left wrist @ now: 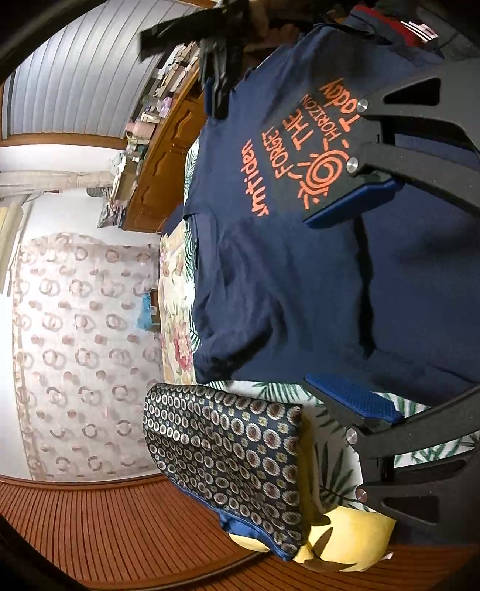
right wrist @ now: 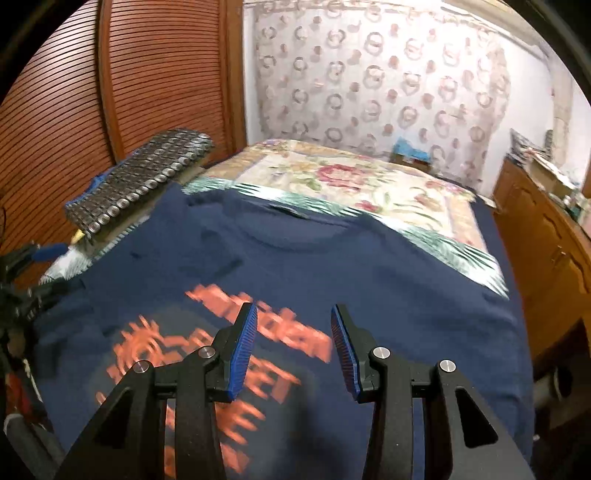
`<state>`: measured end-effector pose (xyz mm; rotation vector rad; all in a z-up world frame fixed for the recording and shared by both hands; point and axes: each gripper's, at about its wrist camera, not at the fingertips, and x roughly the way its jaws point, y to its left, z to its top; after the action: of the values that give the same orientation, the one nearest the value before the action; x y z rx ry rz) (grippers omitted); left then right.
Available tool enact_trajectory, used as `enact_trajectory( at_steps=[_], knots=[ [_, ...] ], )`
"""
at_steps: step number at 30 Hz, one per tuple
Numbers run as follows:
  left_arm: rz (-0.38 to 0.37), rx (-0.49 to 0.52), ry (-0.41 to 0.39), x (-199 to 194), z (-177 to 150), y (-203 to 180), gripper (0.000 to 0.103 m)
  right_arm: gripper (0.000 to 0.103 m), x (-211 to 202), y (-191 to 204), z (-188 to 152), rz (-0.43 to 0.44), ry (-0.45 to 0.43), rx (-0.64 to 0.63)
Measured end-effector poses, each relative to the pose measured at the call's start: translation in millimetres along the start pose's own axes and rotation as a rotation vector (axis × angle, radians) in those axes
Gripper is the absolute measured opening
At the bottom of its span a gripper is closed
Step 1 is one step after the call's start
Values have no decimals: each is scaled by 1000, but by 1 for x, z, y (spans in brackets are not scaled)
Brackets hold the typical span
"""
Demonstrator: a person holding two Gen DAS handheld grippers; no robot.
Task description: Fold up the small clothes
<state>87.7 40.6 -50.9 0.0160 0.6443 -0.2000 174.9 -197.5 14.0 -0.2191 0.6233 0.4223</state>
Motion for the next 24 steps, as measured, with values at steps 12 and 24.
enact_trajectory(
  at_steps=[12, 24],
  knots=[
    [39, 1, 14, 27, 24, 8, 81, 43, -44, -72, -57, -198, 48, 126],
    [5, 22, 104, 53, 13, -4, 81, 43, -47, -97, -85, -174, 129, 326]
  ],
)
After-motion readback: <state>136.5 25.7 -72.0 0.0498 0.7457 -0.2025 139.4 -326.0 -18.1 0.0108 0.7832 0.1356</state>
